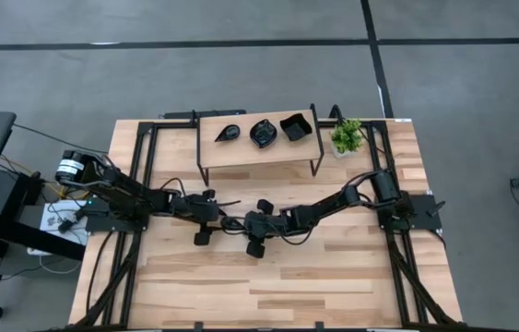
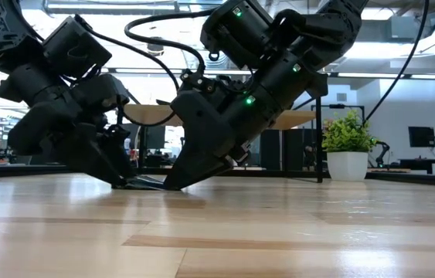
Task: Pick & Place Mini shaped plates
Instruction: Stack the black drop shaped plate on the black drop shaped plate on the shelf
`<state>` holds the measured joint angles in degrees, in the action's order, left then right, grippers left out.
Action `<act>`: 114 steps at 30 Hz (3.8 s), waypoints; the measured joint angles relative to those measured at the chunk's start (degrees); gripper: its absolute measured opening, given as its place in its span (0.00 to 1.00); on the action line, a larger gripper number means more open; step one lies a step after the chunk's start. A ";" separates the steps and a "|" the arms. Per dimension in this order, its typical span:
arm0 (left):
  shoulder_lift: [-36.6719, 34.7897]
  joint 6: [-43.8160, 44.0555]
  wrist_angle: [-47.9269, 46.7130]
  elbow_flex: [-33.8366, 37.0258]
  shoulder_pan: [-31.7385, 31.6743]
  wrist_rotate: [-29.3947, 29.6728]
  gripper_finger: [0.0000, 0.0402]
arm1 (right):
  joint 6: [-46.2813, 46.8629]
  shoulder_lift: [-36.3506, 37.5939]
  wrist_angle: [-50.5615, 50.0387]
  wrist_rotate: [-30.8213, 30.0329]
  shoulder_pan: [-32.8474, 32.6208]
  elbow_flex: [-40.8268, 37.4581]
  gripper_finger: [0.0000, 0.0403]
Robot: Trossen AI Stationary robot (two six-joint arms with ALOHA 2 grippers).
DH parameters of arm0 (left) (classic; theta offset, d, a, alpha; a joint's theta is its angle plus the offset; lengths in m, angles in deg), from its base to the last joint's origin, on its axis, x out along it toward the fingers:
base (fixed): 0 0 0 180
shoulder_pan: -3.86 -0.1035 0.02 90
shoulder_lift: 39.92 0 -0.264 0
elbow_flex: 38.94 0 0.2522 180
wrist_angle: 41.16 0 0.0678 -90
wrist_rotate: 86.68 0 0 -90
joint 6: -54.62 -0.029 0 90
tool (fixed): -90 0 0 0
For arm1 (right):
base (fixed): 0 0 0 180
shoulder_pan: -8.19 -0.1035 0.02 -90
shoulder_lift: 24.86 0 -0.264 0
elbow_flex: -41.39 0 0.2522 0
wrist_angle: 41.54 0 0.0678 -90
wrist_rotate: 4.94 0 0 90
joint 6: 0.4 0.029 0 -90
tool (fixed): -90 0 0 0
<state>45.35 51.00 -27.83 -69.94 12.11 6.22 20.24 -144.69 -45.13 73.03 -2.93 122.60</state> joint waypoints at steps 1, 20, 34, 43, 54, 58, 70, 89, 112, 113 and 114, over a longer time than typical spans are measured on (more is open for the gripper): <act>0.00 0.00 0.19 0.00 0.00 0.00 0.58 | -0.13 0.00 0.13 0.00 0.00 0.00 0.28; 0.00 0.86 1.19 -0.02 0.78 0.88 0.58 | -2.91 0.00 3.60 2.28 2.11 2.38 0.28; -0.09 4.28 -2.84 -0.13 3.82 5.87 0.58 | -4.08 0.00 -11.82 1.22 0.70 6.44 0.28; -0.13 5.73 -3.43 -0.17 3.80 4.92 0.58 | -1.58 0.11 -16.08 -1.60 -1.89 6.52 0.36; 0.00 5.26 -0.88 0.00 5.70 3.08 0.58 | -1.54 0.09 -14.25 -2.38 -1.89 6.40 0.39; 0.00 2.51 1.01 0.00 6.38 3.13 0.55 | -1.66 0.09 -14.22 -2.79 -1.86 6.40 0.38; 0.00 1.68 2.51 0.00 7.22 3.05 0.36 | -1.65 0.09 -14.07 -3.04 -0.60 6.40 0.36; -0.09 17.75 -4.18 -0.13 10.62 11.93 0.47 | 3.90 0.13 -18.55 -3.74 -1.97 6.55 0.37; 0.02 19.05 -2.16 0.00 9.70 10.58 0.43 | 3.88 -0.07 -10.02 -2.99 -1.78 6.31 0.24; 0.02 19.04 -2.12 0.00 9.70 10.58 0.43 | 3.90 -0.07 -9.91 -2.97 -1.64 6.31 0.24; 0.02 19.04 -2.08 0.00 9.70 10.58 0.43 | 3.90 -0.07 -9.91 -2.99 -1.57 6.31 0.23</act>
<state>45.37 70.04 -29.91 -69.94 21.82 16.79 24.14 -144.76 -55.05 70.03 -4.50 128.91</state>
